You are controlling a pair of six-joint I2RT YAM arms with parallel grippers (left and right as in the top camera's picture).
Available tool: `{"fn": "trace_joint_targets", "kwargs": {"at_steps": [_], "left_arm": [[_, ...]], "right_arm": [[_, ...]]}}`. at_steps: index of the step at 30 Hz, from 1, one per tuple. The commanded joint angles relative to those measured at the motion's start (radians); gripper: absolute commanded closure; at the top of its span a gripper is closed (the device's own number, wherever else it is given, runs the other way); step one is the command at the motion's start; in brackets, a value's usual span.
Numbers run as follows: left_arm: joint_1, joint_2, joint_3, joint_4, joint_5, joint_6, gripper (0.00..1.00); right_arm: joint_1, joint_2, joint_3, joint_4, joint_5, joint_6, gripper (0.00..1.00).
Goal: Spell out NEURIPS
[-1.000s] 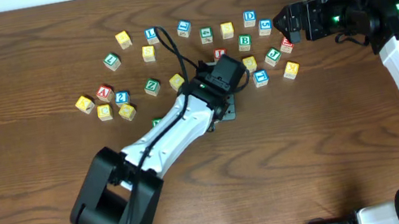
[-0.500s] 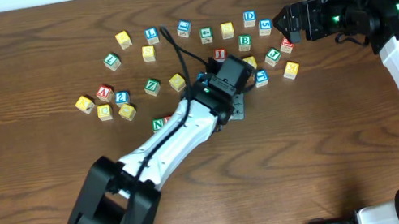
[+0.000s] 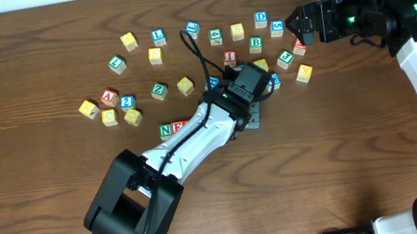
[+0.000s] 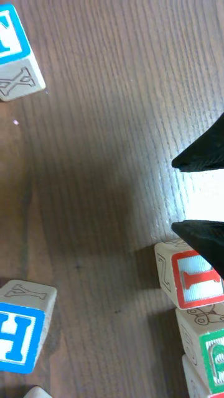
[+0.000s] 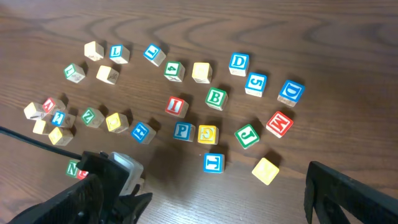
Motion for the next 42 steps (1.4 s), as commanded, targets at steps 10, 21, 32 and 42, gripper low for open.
{"fn": "trace_joint_targets", "kwargs": {"at_steps": [10, 21, 32, 42], "left_arm": [[0.0, 0.08, -0.006, 0.039, -0.023, -0.018, 0.74], [0.0, 0.08, -0.006, 0.07, -0.076, -0.071, 0.75], [0.0, 0.08, -0.006, 0.027, -0.078, -0.107, 0.8], [0.004, 0.08, -0.006, 0.014, -0.078, -0.107, 0.8]], "right_arm": [[-0.004, 0.003, -0.003, -0.001, -0.006, -0.011, 0.01], [-0.004, 0.003, -0.003, -0.001, -0.006, -0.012, 0.01], [-0.004, 0.003, -0.003, -0.001, -0.006, -0.012, 0.01], [-0.004, 0.003, -0.003, -0.001, -0.006, -0.012, 0.01]]}}
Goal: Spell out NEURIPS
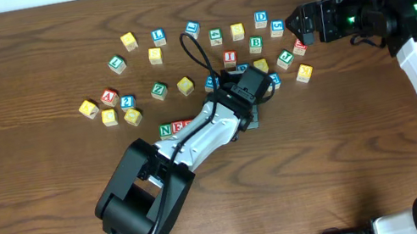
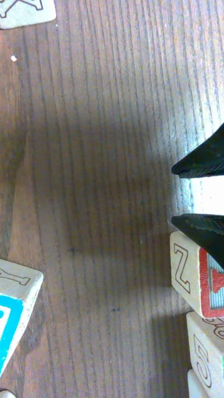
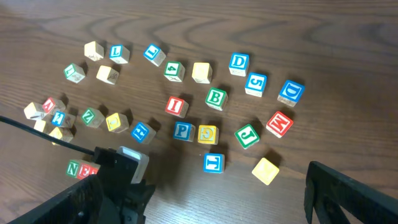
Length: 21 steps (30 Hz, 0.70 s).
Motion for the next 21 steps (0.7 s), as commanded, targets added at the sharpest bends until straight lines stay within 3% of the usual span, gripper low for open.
{"fn": "trace_joint_targets", "kwargs": {"at_steps": [1, 21], "left_arm": [[0.004, 0.006, -0.006, -0.01, -0.017, -0.009, 0.8], [0.014, 0.006, -0.006, -0.036, -0.044, -0.037, 0.81]], "right_arm": [[-0.004, 0.003, -0.003, -0.001, -0.006, -0.012, 0.01], [-0.004, 0.003, -0.003, -0.001, -0.006, -0.012, 0.01]]}}
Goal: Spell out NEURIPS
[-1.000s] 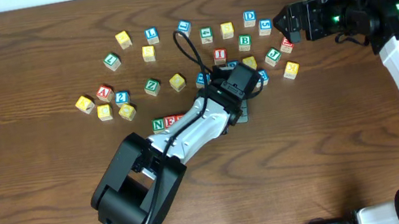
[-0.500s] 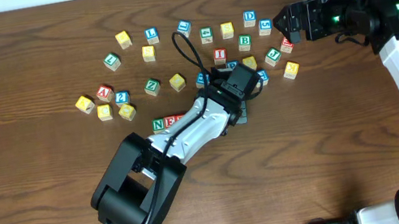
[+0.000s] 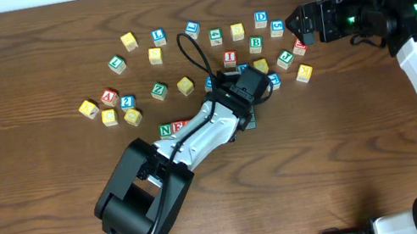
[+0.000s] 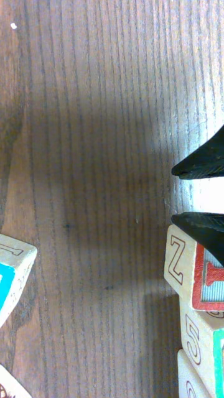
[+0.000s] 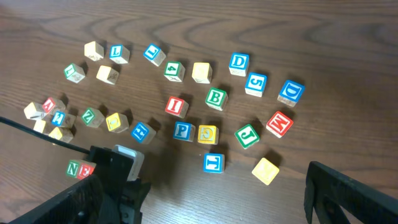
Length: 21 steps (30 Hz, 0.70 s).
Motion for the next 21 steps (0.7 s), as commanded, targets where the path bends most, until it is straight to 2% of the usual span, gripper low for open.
{"fn": "trace_joint_targets", "kwargs": {"at_steps": [1, 5, 14, 16, 18, 21], "left_arm": [[0.009, 0.006, -0.006, -0.011, -0.021, -0.02, 0.81], [0.019, 0.006, -0.006, -0.032, -0.039, -0.054, 0.85], [0.02, 0.006, -0.006, -0.032, -0.038, -0.058, 0.85], [0.02, 0.005, -0.006, -0.027, -0.037, -0.058, 0.83], [0.02, 0.003, -0.005, -0.019, -0.034, -0.058, 0.72], [0.02, -0.006, 0.002, -0.021, -0.034, -0.057, 0.66]], "right_arm": [[-0.004, 0.003, -0.003, -0.001, -0.006, -0.012, 0.01], [-0.004, 0.003, -0.003, -0.001, -0.006, -0.012, 0.01], [-0.004, 0.003, -0.003, -0.001, -0.006, -0.012, 0.01], [-0.004, 0.003, -0.003, -0.001, -0.006, -0.012, 0.01], [-0.004, 0.003, -0.003, -0.001, -0.006, -0.012, 0.01], [-0.004, 0.003, -0.003, -0.001, -0.006, -0.011, 0.01]]}}
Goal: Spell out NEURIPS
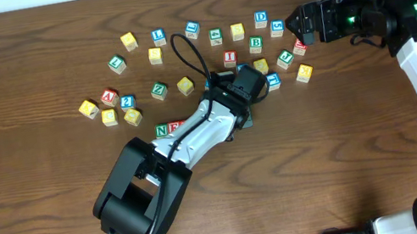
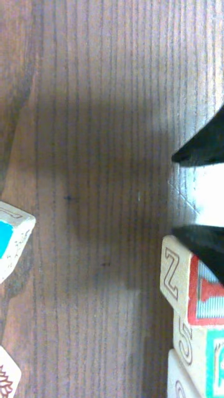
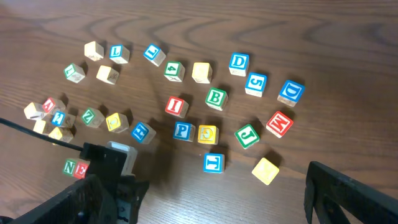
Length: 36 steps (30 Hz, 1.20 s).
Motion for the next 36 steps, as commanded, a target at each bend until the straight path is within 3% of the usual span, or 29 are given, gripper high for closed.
{"fn": "trace_joint_targets", "kwargs": {"at_steps": [1, 7, 12, 27, 36], "left_arm": [[0.004, -0.013, 0.005, -0.002, -0.023, 0.003, 0.66], [0.006, -0.083, 0.01, -0.008, 0.003, 0.165, 0.65], [0.013, -0.157, 0.013, -0.02, 0.002, 0.23, 0.66], [0.164, -0.14, 0.013, 0.023, -0.001, 0.235, 0.7], [0.162, -0.052, 0.012, 0.027, 0.041, 0.282, 0.86]], "right_arm": [[-0.004, 0.003, -0.003, -0.001, -0.006, -0.012, 0.01], [-0.004, 0.003, -0.003, -0.001, -0.006, -0.012, 0.01], [-0.004, 0.003, -0.003, -0.001, -0.006, -0.012, 0.01], [-0.004, 0.003, -0.003, -0.001, -0.006, -0.012, 0.01], [-0.004, 0.003, -0.003, -0.001, -0.006, -0.012, 0.01]]}}
